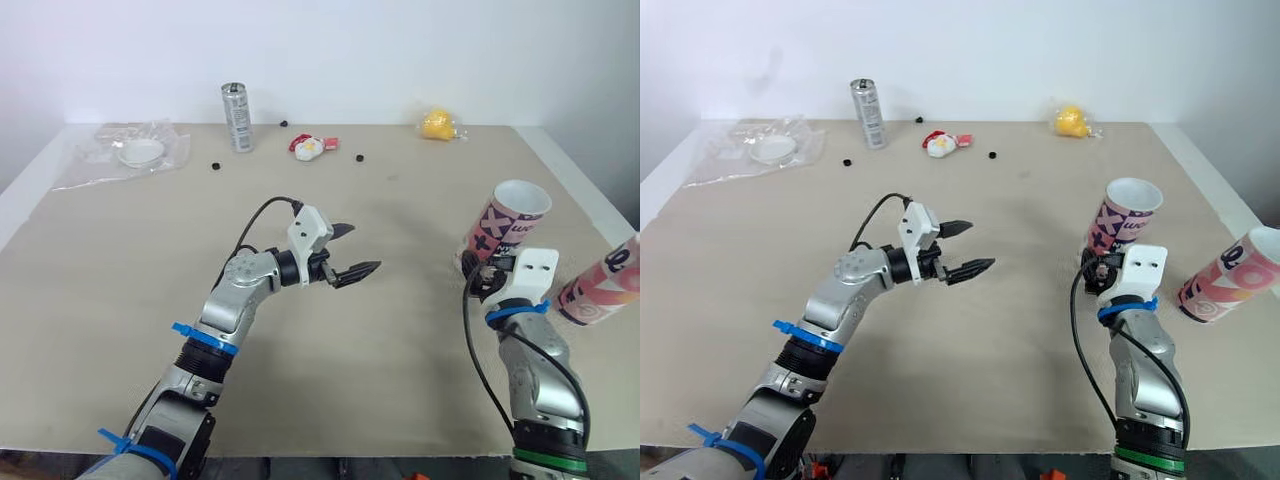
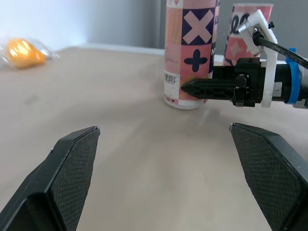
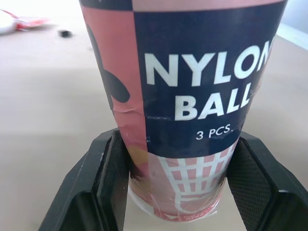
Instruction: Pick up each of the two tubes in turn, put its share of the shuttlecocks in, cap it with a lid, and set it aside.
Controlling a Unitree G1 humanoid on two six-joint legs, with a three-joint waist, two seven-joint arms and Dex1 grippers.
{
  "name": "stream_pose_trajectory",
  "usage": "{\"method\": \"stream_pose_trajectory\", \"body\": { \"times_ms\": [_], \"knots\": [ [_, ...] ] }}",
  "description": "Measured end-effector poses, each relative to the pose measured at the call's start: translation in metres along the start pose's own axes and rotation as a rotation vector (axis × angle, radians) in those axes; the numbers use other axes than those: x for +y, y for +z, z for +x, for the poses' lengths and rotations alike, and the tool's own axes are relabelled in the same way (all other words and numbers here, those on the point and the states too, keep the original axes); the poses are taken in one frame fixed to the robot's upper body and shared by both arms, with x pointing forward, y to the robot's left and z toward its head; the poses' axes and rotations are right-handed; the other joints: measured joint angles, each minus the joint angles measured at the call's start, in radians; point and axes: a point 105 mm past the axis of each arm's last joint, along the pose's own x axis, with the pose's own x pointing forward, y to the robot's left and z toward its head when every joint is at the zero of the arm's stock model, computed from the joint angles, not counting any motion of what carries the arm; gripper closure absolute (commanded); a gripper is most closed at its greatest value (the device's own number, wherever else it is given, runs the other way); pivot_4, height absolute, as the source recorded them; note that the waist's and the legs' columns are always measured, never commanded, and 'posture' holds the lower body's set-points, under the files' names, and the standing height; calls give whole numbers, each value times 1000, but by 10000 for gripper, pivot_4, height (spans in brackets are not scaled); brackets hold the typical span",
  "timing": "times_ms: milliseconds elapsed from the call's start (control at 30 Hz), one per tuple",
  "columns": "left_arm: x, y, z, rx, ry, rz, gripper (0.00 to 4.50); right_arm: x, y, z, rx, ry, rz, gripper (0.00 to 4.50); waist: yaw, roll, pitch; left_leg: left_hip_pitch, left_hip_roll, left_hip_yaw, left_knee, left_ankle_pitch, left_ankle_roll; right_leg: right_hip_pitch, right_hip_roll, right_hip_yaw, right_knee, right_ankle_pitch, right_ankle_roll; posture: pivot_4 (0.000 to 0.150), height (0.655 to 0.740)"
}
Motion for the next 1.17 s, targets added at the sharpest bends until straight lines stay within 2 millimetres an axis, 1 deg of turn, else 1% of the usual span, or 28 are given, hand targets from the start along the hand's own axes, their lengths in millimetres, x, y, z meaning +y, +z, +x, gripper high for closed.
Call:
{"method": "stream_pose_trajectory", "body": {
  "times_ms": [100, 133, 167, 200, 233, 333, 400, 433, 533, 567, 600, 633, 733, 767, 800, 867, 933, 1000, 1067, 1167],
  "knots": [
    [-1, -11, -4, 16, 1, -14, 0, -1, -1, 2, -7, -14, 9, 15619, -1, 0, 0, 0, 0, 0, 0, 0, 0, 1, 0, 0, 0, 1, 1, 1500, 7400],
    [-2, -13, -5, 17, 3, -18, 0, -1, -2, 2, -8, -17, 10, 9286, -1, 0, 0, 0, 0, 0, 1, 0, 0, 1, 0, 1, 0, 1, 2, 1500, 7400],
    [-2, -14, -6, 20, 3, -21, 0, -1, -2, 2, -8, -19, 12, 6746, -1, 0, 0, 0, 0, 0, 1, 0, 0, 1, 0, 1, 0, 1, 2, 1500, 7400],
    [-2, -14, -7, 21, 4, -20, 0, -2, -3, 2, -3, -21, 16, 1075, -1, 0, 0, 0, 0, 1, 1, 0, 0, 1, 0, 1, 0, 2, 3, 1500, 7400],
    [-1, -14, -7, 20, 5, -18, 0, -3, -6, 1, 6, -23, 21, 124, -1, 0, 0, 0, 0, 1, 2, 1, 1, 1, 0, 2, 0, 2, 4, 1500, 7400],
    [0, -14, -8, 22, 7, -14, 0, -4, -12, -3, 22, -9, 22, 124, -1, 1, 0, 0, 0, 1, 2, 1, 1, 1, 0, 2, 0, 2, 4, 1500, 7400],
    [2, -14, -10, 15, 19, -19, 0, -5, -14, -10, 26, 13, 12, 124, -1, 1, 0, 0, 0, 1, 1, 1, 1, 1, 0, 2, 0, 2, 4, 1500, 7400],
    [4, -14, -14, 8, 35, -25, 0, -5, -13, -14, 23, 33, 6, 124, -1, 1, -1, 0, 0, 2, 1, 1, 1, 0, 0, 3, 0, 2, 4, 1500, 7400],
    [14, -25, -40, 33, 113, -32, 0, -4, -8, -31, 23, 127, -17, 124, -8, 2, -1, 1, 1, 3, 0, 0, 2, 0, 0, 4, 0, 1, 3, 1500, 7400],
    [18, -34, -60, 58, 174, -35, 0, 3, -7, -40, 44, 230, -29, 124, -12, 2, -1, 2, 1, 4, -1, 0, 2, 0, 1, 5, 0, 1, 2, 1500, 7400],
    [20, -40, -70, 74, 202, -41, 0, 7, -7, -43, 53, 273, -28, 124, -14, 2, -1, 2, 2, 4, -1, 0, 2, 0, 2, 5, 0, 1, 2, 1500, 7400],
    [22, -44, -81, 87, 238, -42, 0, 17, -7, -45, 63, 344, -26, 124, -14, 2, -1, 3, 3, 5, -1, 0, 2, 0, 2, 6, 0, 1, 3, 1500, 7400],
    [18, -52, -116, 128, 333, -34, 0, 66, -2, -51, 65, 619, -47, 124, -18, 2, 0, 8, 4, 6, -1, 1, 3, 3, 3, 7, 0, 1, 6, 1500, 7400],
    [17, -54, -121, 136, 349, -36, 0, 74, -2, -52, 63, 661, -45, 124, -15, 1, 0, 9, 4, 7, -1, 1, 3, 3, 3, 7, 0, 2, 6, 1500, 7400],
    [15, -52, -130, 139, 376, -33, 0, 87, 2, -50, 50, 719, -48, 124, -11, 0, 1, 9, 4, 7, -1, 3, 4, 3, 3, 7, 0, 2, 5, 1500, 7400],
    [10, -49, -143, 148, 407, -29, 0, 103, 7, -47, 24, 788, -62, 124, -6, -1, 2, 9, 4, 8, 0, 4, 4, 4, 1, 7, 0, 2, 3, 1500, 7400],
    [6, -46, -150, 151, 431, -28, 0, 110, 6, -44, 21, 815, -68, 124, -5, -2, 2, 9, 3, 9, 0, 4, 4, 5, -1, 7, -1, 2, 4, 1500, 7400],
    [3, -45, -155, 157, 452, -26, 0, 115, -1, -42, 34, 833, -62, 124, -4, -2, 2, 9, 3, 11, 0, 4, 4, 4, -1, 9, -1, 2, 5, 1500, 7400],
    [2, -43, -156, 157, 461, -24, 0, 118, -5, -41, 44, 843, -57, 124, -4, -2, 2, 9, 2, 12, 0, 4, 4, 4, -1, 10, -1, 2, 6, 1500, 7400],
    [1, -38, -155, 150, 475, -26, 0, 119, -6, -40, 38, 846, -67, 124, -6, -2, 2, 8, 2, 12, -1, 4, 3, 3, -1, 11, -1, 3, 10, 1500, 7400]
  ]
}}
